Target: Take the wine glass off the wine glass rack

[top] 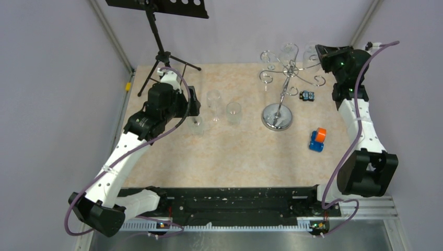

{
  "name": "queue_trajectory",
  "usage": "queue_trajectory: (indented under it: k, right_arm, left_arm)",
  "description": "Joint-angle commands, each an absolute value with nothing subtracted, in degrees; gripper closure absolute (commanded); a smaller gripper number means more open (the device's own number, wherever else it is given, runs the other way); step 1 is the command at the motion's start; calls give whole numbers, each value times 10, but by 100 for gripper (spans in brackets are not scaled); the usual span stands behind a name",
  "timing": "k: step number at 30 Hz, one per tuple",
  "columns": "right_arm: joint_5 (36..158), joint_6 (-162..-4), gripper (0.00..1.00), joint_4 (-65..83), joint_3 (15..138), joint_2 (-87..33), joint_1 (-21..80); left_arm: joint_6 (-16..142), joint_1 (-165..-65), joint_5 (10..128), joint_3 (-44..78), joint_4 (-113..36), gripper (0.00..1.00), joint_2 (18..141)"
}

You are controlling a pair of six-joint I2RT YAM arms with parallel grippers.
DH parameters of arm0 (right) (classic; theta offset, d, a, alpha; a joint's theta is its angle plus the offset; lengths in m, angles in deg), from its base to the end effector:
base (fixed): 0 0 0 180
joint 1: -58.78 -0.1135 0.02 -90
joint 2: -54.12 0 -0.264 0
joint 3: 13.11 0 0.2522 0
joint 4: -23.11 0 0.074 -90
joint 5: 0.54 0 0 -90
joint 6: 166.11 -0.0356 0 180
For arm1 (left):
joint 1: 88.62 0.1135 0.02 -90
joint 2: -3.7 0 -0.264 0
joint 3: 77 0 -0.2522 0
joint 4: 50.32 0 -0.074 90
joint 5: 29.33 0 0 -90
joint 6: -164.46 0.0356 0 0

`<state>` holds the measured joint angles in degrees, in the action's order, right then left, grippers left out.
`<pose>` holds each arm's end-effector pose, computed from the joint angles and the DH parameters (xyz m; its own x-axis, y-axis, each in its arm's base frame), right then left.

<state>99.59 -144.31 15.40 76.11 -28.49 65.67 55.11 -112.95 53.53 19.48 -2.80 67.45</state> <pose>0.3438 -0.0352 0.4022 -0.0595 0.9279 -0.3682 -0.0033 0.3686 0.9296 0.2181 -0.0937 0.3847 -0.5025 -0.1336 -0.8542 0.1506 0.9594 -0.2386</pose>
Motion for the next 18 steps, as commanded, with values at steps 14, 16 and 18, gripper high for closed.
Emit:
queue_trajectory:
  k: [14, 16, 18]
  right_arm:
    - [834, -1347, 100, 153, 766, -148, 653]
    - [819, -1333, 100, 128, 759, -128, 653]
    - [804, -1322, 100, 106, 746, -105, 653]
  left_arm:
    - [551, -1126, 533, 202, -56, 3, 649]
    - [551, -1127, 537, 201, -56, 3, 648]
    - [550, -1126, 542, 201, -59, 3, 647]
